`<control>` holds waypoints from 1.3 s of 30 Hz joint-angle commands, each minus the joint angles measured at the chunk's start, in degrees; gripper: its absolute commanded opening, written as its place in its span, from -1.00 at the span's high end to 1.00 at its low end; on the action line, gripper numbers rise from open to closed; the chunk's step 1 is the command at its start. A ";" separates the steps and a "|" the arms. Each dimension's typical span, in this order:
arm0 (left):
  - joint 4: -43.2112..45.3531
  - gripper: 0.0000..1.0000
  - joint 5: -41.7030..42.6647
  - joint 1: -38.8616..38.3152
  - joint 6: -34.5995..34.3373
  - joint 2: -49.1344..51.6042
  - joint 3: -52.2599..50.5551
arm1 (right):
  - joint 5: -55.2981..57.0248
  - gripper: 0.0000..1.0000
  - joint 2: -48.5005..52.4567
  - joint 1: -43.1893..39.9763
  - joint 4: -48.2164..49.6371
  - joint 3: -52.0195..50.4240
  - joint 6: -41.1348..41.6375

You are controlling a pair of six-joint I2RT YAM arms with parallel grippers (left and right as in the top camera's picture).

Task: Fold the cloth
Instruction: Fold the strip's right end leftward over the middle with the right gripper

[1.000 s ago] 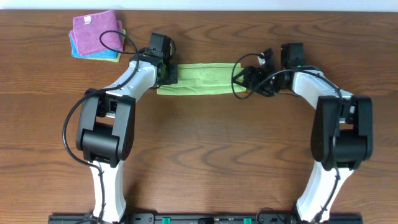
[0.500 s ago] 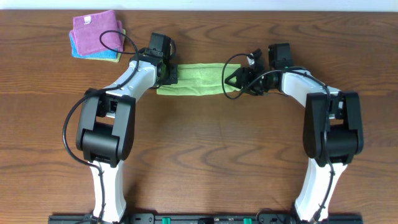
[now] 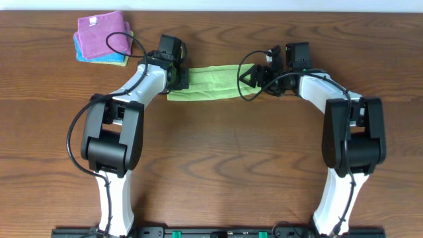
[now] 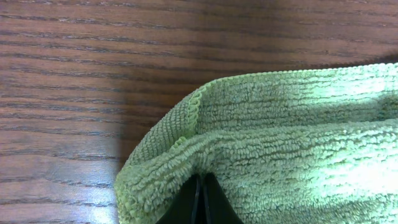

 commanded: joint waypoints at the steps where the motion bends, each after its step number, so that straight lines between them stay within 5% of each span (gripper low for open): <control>1: -1.60 0.88 0.66 -0.55 0.98 3.41 -0.83 | 10.93 -0.50 3.69 -0.52 -0.52 -1.79 0.70; 19: -2.71 0.88 0.68 -0.68 0.96 3.41 -0.83 | 10.56 0.14 3.69 3.52 2.58 -1.79 1.16; 26: -3.15 0.89 0.63 -1.20 1.01 3.41 -0.83 | 8.33 0.97 3.67 3.43 2.05 -1.77 1.20; 39: -4.20 0.88 0.63 -1.25 0.96 3.41 -0.83 | 4.26 0.97 -1.64 3.28 -7.93 7.96 -1.03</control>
